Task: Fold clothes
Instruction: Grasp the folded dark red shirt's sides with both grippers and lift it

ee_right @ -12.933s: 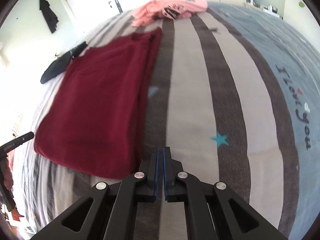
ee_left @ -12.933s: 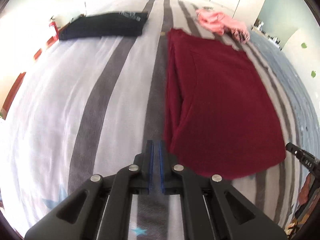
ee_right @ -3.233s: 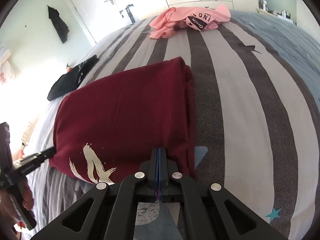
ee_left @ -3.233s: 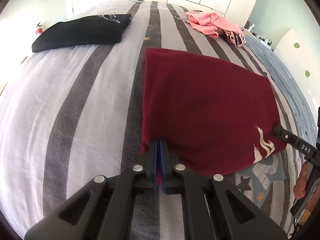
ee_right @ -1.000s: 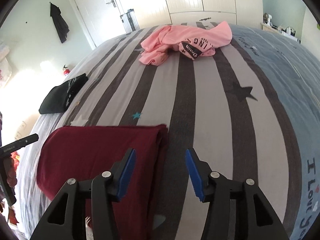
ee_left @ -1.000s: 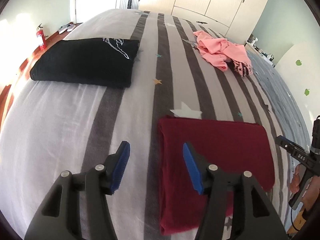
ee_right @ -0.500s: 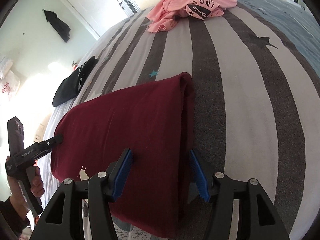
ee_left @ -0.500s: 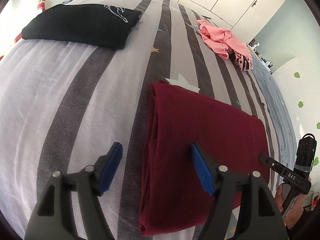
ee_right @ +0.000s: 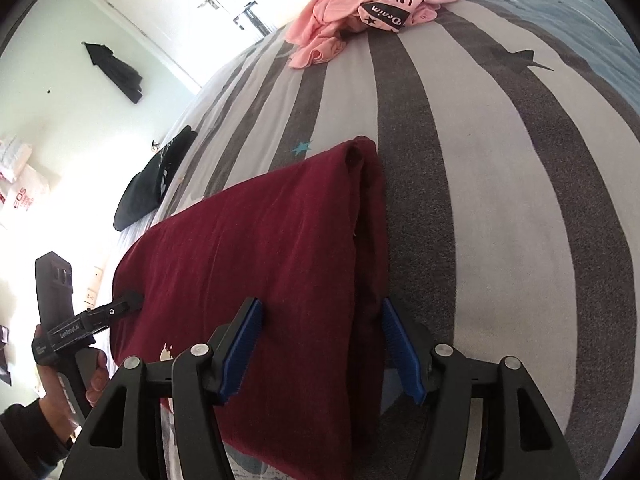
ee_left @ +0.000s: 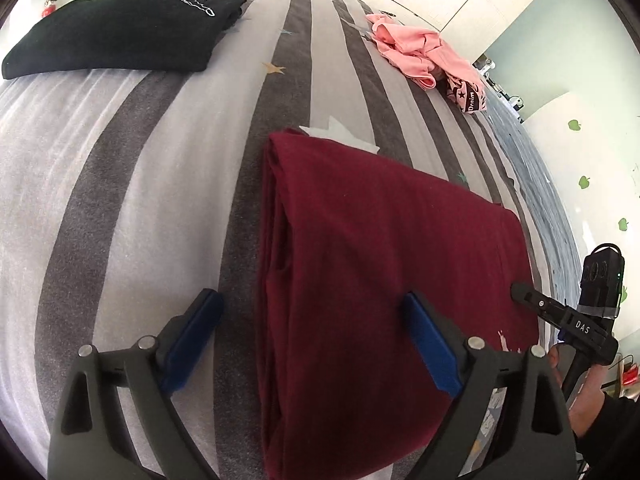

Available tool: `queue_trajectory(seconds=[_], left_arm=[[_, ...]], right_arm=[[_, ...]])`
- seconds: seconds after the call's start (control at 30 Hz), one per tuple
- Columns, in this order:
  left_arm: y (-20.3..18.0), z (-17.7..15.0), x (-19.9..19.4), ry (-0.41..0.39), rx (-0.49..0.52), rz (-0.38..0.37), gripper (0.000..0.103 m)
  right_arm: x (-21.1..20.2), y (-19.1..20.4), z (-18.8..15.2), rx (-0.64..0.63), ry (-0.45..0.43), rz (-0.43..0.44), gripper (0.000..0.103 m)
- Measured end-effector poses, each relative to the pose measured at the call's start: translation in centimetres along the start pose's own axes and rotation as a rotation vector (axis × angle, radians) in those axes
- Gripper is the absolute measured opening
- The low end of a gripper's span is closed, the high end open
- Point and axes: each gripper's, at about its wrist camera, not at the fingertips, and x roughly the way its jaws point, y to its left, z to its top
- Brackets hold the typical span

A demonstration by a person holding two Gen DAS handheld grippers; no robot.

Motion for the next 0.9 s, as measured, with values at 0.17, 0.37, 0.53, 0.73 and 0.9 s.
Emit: queue_trajectory(seconds=[0.17, 0.37, 0.53, 0.73, 0.9], left_arm=[[-1.2, 0.1, 0.2, 0.003, 0.014, -0.015, 0.063], [-1.6, -0.1, -0.8, -0.019, 0.024, -0.010, 0.036], [-2.3, 0.3, -2.6, -0.054, 0.052, -0.007, 0.025], [-1.6, 2.4, -4.8, -0.112, 0.053, -0.031, 0.023], [0.9, 7.0, -7.2, -0.168, 0.041, -0.025, 0.023]], right_arm=[[0.8, 0.4, 0.6, -0.006, 0.003, 0.004, 0.064], [0.6, 0.2, 0.8, -0.003, 0.009, 0.047, 0.021], [-0.8, 1.6, 0.9, -0.036, -0.019, -0.007, 0.014], [-3.0, 4.7, 1.8, -0.068, -0.070, -0.049, 0.013], [-3.0, 9.1, 4.9, -0.088, -0.122, -0.040, 0.013]])
